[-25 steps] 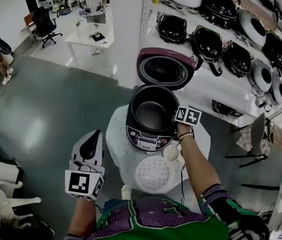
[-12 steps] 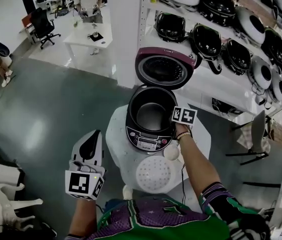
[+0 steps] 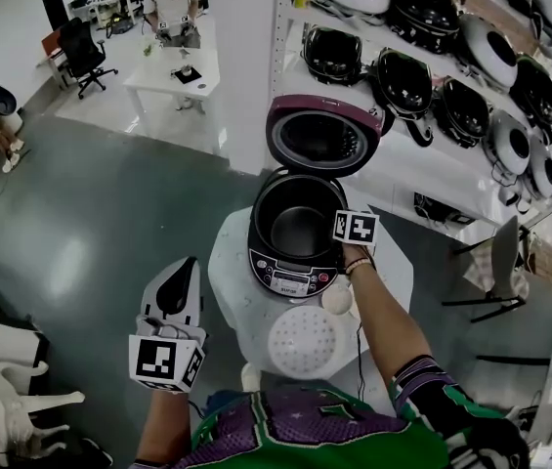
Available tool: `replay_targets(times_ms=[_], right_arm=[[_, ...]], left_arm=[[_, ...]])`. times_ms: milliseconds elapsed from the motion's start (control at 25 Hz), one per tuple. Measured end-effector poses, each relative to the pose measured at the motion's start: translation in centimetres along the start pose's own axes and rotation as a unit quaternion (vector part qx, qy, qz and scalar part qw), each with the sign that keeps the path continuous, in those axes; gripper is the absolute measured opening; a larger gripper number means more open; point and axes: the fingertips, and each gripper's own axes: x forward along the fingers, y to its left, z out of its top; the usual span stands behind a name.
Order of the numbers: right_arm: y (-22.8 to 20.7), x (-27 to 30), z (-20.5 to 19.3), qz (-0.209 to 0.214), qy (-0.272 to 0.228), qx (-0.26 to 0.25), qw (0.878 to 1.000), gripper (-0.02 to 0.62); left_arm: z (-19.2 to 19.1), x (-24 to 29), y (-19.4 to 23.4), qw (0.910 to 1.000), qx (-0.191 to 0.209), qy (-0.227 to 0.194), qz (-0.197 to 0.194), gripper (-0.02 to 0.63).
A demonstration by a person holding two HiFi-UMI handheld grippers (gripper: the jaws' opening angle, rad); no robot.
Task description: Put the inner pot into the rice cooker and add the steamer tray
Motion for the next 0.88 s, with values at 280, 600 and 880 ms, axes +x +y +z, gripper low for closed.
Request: replay_targets(times_ms=[280, 600, 880], right_arm=[[-1.8, -0.7, -0.7, -0.007, 0.0, 0.02, 1.0, 0.078], [-3.2, -2.9, -2.1, -0.015, -0.018, 0.052, 0.998, 0.103], [-5.8, -6.2, -3.8, -0.046, -0.036, 0.081, 0.995, 0.101]], left_arm=[[-0.4, 0.1, 0.0, 0.9999, -0.003, -0.002, -0.011, 0.02], [-0.9, 0.5, -0.7, 0.9992, -0.013, -0.004, -0.039, 0.02], [-0.8, 0.6, -1.7, 0.9972, -0.021, -0.01, -0.072, 0.02]])
